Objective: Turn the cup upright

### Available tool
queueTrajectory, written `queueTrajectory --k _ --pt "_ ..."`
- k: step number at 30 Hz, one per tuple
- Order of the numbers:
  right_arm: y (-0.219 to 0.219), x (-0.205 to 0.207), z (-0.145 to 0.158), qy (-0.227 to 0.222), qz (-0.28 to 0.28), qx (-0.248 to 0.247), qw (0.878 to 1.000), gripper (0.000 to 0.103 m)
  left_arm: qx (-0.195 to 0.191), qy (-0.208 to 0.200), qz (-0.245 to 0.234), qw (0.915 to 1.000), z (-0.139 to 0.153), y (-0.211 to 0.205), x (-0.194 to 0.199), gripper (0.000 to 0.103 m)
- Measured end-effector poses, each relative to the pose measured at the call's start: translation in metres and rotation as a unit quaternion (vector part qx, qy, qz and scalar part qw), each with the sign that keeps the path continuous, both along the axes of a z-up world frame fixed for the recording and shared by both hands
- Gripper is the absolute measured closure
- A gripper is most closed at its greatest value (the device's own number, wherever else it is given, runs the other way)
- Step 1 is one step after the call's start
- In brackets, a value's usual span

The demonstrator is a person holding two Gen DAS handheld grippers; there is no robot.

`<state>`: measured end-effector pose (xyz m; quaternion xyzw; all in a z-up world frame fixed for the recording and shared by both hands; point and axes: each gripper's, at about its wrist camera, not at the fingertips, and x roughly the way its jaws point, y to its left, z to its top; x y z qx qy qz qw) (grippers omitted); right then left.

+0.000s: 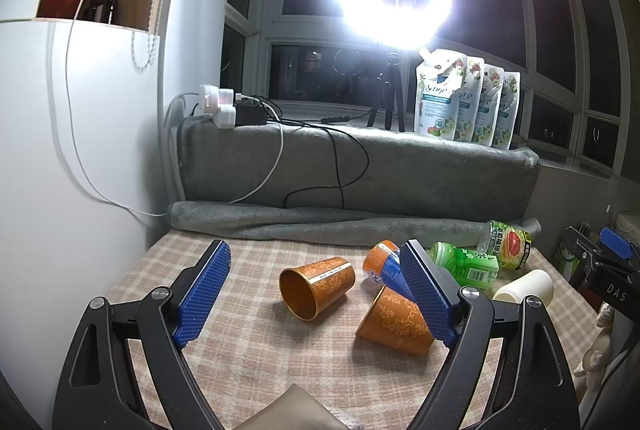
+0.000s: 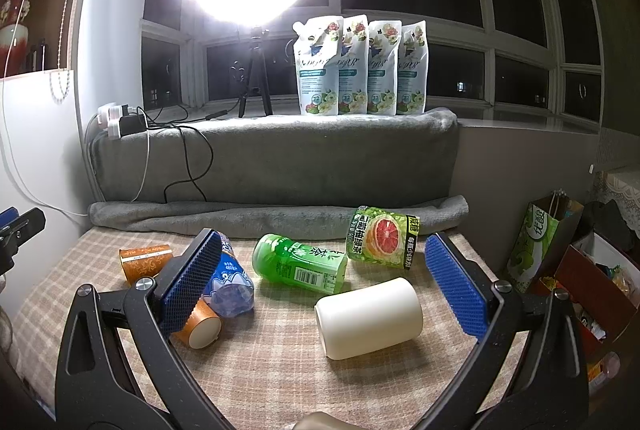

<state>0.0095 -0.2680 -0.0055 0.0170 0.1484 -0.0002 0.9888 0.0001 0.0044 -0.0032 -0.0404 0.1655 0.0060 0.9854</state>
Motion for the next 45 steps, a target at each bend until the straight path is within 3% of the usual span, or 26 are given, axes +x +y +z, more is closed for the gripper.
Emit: queueTrajectory --k 25,33,38,45 --pt "0.011 0.017 -0.005 0.016 0.025 -0.012 0.999 0.000 0.000 0.009 0.005 0.9999 -0.005 0.000 0.003 0.017" --pt "0.028 0.047 -0.007 0.039 0.110 -0.037 0.992 0.000 0.008 0.036 0.016 0.9992 -0.014 0.009 0.009 0.017" --pt "0.056 0.076 -0.011 0.067 0.205 -0.087 0.973 0.000 0.002 0.068 0.028 0.9973 -0.026 0.023 0.012 0.017" --pt "0.119 0.109 -0.019 0.097 0.335 -0.212 0.913 0.000 0.006 0.087 0.042 0.9953 -0.033 0.033 0.008 0.017"
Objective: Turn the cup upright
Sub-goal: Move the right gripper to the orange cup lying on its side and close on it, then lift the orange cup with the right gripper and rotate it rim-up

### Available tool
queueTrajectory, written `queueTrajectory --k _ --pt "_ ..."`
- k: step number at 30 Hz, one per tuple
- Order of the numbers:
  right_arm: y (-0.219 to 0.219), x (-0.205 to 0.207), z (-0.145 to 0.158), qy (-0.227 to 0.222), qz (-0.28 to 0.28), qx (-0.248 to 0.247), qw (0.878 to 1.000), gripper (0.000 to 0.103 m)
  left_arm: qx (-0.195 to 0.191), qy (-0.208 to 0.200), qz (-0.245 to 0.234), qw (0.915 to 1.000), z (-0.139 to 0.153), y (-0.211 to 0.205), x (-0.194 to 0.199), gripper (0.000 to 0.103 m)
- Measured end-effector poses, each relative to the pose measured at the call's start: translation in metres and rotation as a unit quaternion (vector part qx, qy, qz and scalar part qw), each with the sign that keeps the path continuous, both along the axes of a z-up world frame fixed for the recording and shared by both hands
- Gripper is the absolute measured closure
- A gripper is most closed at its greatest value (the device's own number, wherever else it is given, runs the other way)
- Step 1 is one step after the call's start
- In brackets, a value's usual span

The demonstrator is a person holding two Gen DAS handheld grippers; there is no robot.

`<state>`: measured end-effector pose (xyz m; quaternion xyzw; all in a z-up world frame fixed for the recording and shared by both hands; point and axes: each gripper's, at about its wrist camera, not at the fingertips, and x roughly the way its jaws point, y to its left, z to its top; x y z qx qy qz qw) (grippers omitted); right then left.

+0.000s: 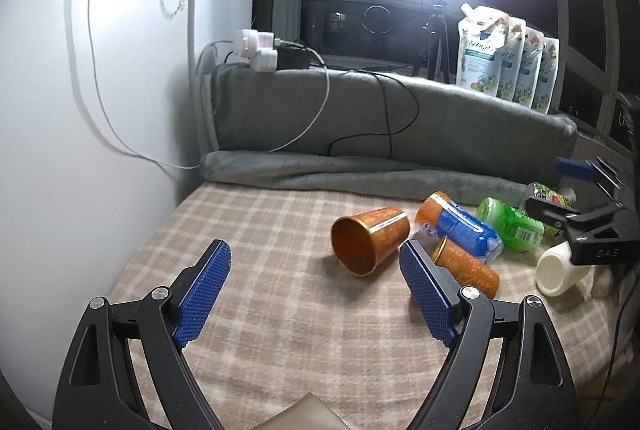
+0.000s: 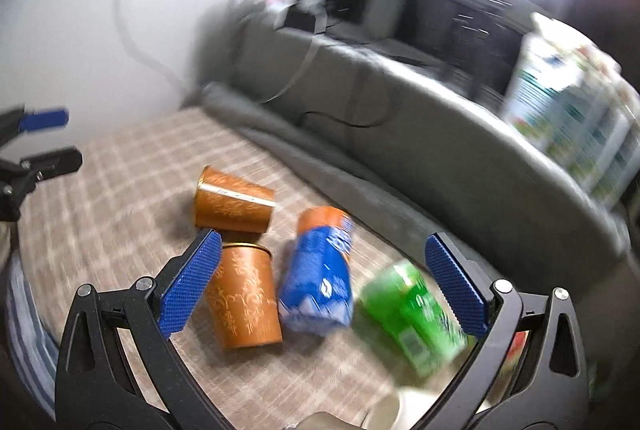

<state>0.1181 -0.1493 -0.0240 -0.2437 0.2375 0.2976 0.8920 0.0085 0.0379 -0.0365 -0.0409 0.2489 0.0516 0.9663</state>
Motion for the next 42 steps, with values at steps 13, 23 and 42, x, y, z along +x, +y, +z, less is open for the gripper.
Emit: queueTrajectory --k 13,23,42 --pt "0.090 0.051 -0.028 0.071 0.165 -0.158 0.971 0.001 -0.018 0.029 0.009 0.9994 -0.012 0.018 -0.005 0.017" --pt "0.131 0.065 -0.064 0.091 0.216 -0.250 0.939 0.009 -0.037 0.033 0.022 0.9985 -0.016 0.032 0.000 0.017" --pt "0.186 0.090 -0.091 0.085 0.253 -0.292 0.918 0.014 -0.053 0.033 0.050 0.9968 -0.017 0.054 0.002 0.017"
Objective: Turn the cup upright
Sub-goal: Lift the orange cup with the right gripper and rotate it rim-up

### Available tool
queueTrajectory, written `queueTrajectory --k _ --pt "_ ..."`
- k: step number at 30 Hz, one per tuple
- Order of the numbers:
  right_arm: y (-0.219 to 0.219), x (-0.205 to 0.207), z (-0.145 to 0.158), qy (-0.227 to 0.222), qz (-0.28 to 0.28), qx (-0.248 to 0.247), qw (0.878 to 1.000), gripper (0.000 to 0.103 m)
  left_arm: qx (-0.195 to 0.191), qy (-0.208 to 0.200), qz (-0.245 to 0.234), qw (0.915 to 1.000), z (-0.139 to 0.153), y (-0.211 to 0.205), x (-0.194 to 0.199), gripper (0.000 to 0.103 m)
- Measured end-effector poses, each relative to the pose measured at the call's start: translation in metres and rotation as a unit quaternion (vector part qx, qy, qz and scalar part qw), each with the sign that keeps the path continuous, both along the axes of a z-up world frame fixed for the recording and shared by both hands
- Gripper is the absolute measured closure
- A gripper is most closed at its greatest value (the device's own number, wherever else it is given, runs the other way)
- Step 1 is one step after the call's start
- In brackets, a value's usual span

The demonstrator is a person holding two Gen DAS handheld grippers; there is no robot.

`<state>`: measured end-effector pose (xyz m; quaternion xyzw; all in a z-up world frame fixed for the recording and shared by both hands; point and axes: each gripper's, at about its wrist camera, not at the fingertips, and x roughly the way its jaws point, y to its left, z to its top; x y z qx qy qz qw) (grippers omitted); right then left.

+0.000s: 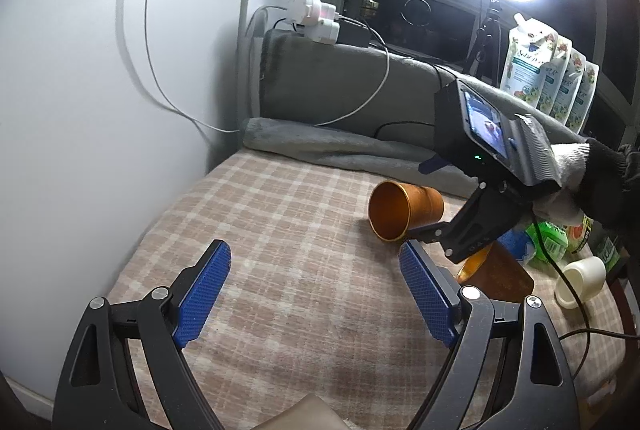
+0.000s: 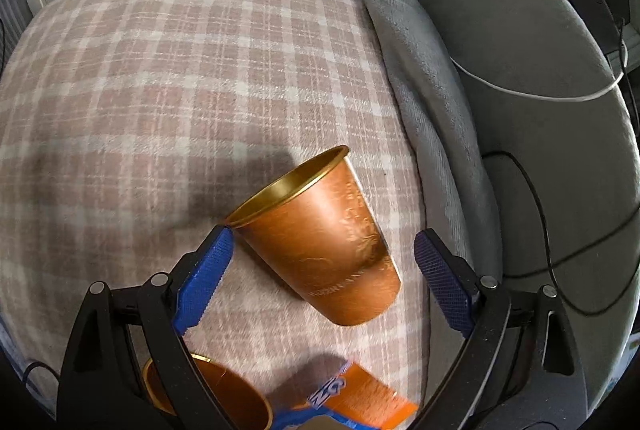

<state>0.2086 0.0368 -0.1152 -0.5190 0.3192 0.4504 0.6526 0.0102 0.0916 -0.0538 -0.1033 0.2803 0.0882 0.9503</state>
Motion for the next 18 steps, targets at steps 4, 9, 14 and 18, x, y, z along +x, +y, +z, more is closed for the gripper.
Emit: queueTrajectory --k 4,9,14,18 --pt "0.009 0.010 -0.008 -0.001 -0.009 -0.005 1.000 0.023 -0.002 0.003 0.004 1.0000 -0.002 0.002 0.002 0.017" --pt "0.014 0.023 -0.004 0.005 -0.034 0.017 0.999 0.032 -0.001 0.004 0.004 1.0000 -0.003 0.002 0.004 0.017" --pt "0.013 0.033 0.023 0.012 -0.062 0.070 0.996 0.034 0.001 0.004 0.005 1.0000 -0.002 0.001 0.004 0.017" --pt "0.001 0.026 0.047 0.029 -0.093 0.122 0.988 0.034 0.004 -0.001 0.003 1.0000 0.002 -0.002 0.001 0.017"
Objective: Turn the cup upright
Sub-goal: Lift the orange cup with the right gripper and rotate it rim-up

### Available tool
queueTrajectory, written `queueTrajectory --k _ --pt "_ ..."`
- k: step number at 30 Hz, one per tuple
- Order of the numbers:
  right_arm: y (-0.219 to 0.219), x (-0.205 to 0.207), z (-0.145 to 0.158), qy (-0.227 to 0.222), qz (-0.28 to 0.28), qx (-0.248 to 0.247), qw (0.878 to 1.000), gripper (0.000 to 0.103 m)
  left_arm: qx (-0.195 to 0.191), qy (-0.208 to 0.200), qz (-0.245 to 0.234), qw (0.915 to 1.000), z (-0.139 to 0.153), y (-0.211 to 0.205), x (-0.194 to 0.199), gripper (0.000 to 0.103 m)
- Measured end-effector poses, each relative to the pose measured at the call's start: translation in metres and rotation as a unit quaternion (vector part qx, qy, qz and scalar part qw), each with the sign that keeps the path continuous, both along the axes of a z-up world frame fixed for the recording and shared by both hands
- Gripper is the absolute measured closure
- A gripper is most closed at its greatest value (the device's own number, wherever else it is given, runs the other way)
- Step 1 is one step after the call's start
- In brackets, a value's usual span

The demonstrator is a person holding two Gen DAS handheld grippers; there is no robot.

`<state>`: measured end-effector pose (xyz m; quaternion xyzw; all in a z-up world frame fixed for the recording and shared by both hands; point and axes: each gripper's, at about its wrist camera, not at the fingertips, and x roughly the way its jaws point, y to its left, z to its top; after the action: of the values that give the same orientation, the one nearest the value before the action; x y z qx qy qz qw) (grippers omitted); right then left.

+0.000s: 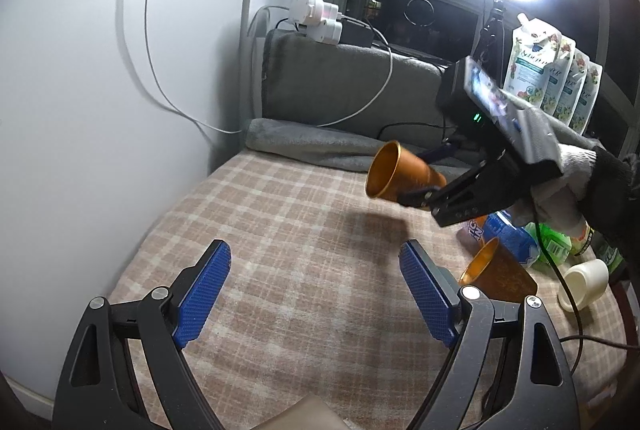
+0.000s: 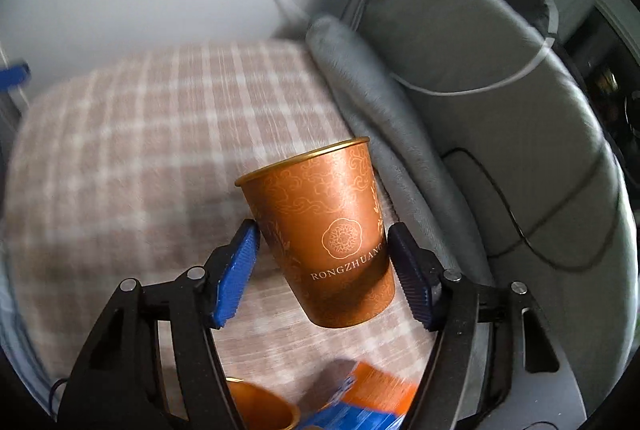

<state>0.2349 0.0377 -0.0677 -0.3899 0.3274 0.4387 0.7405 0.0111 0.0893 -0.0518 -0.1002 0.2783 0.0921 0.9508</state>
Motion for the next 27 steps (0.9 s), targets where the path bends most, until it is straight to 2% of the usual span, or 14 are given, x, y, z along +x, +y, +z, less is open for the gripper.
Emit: queueTrajectory --k 7,10,13,16,20,23,27 --pt "-0.055 -0.045 0.032 0.032 -0.069 0.094 0.993 0.034 0.004 -0.013 -0.012 0.9998 0.009 -0.009 -0.006 0.017" --pt "-0.084 -0.063 0.038 0.054 -0.109 0.135 0.983 0.034 0.000 -0.016 -0.023 0.9996 0.011 -0.017 -0.007 0.017" --pt "-0.121 -0.086 0.045 0.090 -0.162 0.172 0.968 0.034 -0.009 -0.013 -0.039 0.9991 0.010 -0.024 -0.005 0.017" --pt "-0.158 -0.100 0.044 0.136 -0.218 0.209 0.944 0.034 -0.025 -0.001 -0.062 0.9978 0.007 -0.032 -0.002 0.017" --pt "-0.198 -0.110 0.028 0.200 -0.285 0.248 0.904 0.034 -0.052 0.016 -0.090 0.9944 0.003 -0.042 0.003 0.017" --pt "-0.225 -0.123 0.012 0.229 -0.327 0.266 0.878 0.034 -0.077 0.028 -0.109 0.9906 0.001 -0.048 0.006 0.017" --pt "-0.255 -0.133 -0.015 0.281 -0.381 0.283 0.834 0.034 -0.094 0.041 -0.132 0.9860 -0.001 -0.056 0.009 0.017"
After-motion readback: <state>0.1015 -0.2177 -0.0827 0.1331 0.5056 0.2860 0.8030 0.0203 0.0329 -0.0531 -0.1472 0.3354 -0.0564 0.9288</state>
